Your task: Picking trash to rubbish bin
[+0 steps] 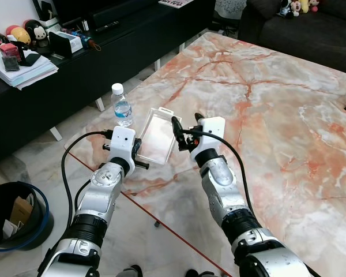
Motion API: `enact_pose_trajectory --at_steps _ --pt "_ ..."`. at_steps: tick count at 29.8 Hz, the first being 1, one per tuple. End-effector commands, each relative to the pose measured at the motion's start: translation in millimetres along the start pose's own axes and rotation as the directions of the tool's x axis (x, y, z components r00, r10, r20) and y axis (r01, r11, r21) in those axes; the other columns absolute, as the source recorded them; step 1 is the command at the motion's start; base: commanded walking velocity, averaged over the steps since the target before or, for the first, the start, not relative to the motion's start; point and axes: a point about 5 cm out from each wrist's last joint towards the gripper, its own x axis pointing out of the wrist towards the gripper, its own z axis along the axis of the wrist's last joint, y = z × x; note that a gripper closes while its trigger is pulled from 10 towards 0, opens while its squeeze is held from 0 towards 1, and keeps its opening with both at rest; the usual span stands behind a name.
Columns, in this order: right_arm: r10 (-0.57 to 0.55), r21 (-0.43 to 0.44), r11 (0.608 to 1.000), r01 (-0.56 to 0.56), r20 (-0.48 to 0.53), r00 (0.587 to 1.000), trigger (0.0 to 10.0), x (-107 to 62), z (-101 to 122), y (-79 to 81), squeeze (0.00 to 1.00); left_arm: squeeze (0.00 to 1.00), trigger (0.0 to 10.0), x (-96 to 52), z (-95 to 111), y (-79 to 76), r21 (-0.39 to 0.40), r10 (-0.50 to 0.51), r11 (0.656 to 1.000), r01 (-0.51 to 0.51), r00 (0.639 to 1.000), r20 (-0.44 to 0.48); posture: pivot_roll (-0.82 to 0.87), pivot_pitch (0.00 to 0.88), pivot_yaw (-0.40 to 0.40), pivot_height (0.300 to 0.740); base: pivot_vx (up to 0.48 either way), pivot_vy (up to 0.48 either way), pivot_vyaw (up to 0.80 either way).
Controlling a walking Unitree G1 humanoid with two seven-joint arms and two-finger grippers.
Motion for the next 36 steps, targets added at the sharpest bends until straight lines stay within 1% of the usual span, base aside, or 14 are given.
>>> enact_pose_trajectory --at_steps 1,5,6,7,8,13,17,22,27,28,29,30,31,36 --pt "-0.010 0.002 1.000 0.010 0.030 1.000 10.0 2.4 6.6 -1.2 0.00 0.00 0.0 -0.4 3.7 -1.7 0.008 -0.007 1.000 0.007 1.000 0.023 0.11 0.119 0.008 0.740 0.000 0.000 0.00" --pt "-0.021 -0.001 1.000 0.021 0.029 0.999 10.0 1.4 6.3 -4.5 0.00 0.00 0.0 -0.8 6.8 -5.2 0.026 -0.012 1.000 0.011 0.998 0.053 0.12 0.112 0.010 0.740 0.000 0.000 0.00" --pt "-0.034 -0.001 0.999 0.034 0.036 0.999 10.0 1.2 6.9 -6.1 0.00 0.00 0.0 -0.3 13.7 -4.9 0.037 0.006 0.999 -0.009 0.995 0.099 0.12 0.110 0.010 0.740 0.000 0.000 0.00" --pt "-0.053 0.003 0.999 0.053 0.049 0.997 10.0 1.4 8.9 -8.2 0.00 0.00 10.0 -0.1 21.0 -3.3 0.056 0.035 0.997 -0.043 0.989 0.147 0.12 0.106 0.010 0.740 0.000 0.000 0.00" --pt "-0.053 0.003 0.999 0.053 0.049 0.997 10.0 1.4 8.9 -8.2 0.00 0.00 10.0 -0.1 21.0 -3.3 0.056 0.035 0.997 -0.043 0.989 0.147 0.12 0.106 0.010 0.740 0.000 0.000 0.00" --pt "-0.144 0.000 0.989 0.145 0.102 0.984 10.0 3.5 19.6 -19.8 0.00 0.00 10.0 -2.2 43.6 1.0 0.083 0.094 0.989 -0.122 0.955 0.282 0.11 0.098 0.011 0.740 0.000 0.000 0.00" --pt "-0.180 0.007 0.984 0.180 0.128 0.975 10.0 3.4 24.1 -24.3 0.00 0.00 10.0 -4.0 51.4 2.3 0.091 0.107 0.985 -0.145 0.937 0.332 0.11 0.095 0.011 0.740 0.000 0.000 0.00" --pt "-0.253 0.003 0.967 0.256 0.156 0.955 10.0 1.7 28.5 -33.9 0.00 0.00 10.0 -8.0 66.1 -1.1 0.135 0.102 0.975 -0.174 0.899 0.427 0.11 0.095 0.009 0.740 0.000 0.000 0.00" --pt "-0.265 -0.007 0.963 0.270 0.162 0.950 10.0 1.3 29.5 -36.7 0.00 0.00 10.0 -9.4 71.6 -0.7 0.163 0.105 0.967 -0.198 0.886 0.452 0.11 0.111 0.005 0.740 0.000 0.000 0.00" --pt "-0.272 -0.016 0.960 0.279 0.170 0.947 10.0 0.7 30.8 -39.5 0.00 0.00 10.0 -12.2 80.7 1.7 0.196 0.117 0.951 -0.240 0.865 0.488 0.11 0.120 0.004 0.740 0.000 0.000 0.00" --pt "-0.272 -0.016 0.960 0.279 0.170 0.947 10.0 0.7 30.8 -39.5 0.00 0.00 10.0 -12.2 80.7 1.7 0.196 0.117 0.951 -0.240 0.865 0.488 0.11 0.120 0.004 0.740 0.000 0.000 0.00" --pt "-0.273 -0.016 0.960 0.280 0.174 0.946 10.0 -0.2 31.1 -41.0 0.00 0.00 10.0 -15.1 86.2 3.9 0.205 0.132 0.941 -0.270 0.848 0.513 0.11 0.120 0.004 0.740 0.000 0.000 0.00" --pt "-0.274 -0.015 0.960 0.281 0.176 0.946 10.0 -0.7 31.2 -41.5 0.00 0.00 10.0 -16.1 87.6 4.7 0.204 0.140 0.938 -0.281 0.843 0.520 0.12 0.127 0.001 0.740 0.000 0.000 0.00" --pt "-0.276 -0.016 0.959 0.284 0.176 0.945 10.0 -2.1 30.3 -42.8 0.00 0.00 10.0 -18.5 89.0 5.6 0.195 0.158 0.933 -0.304 0.830 0.535 0.12 0.134 -0.001 0.740 0.000 0.000 0.00"
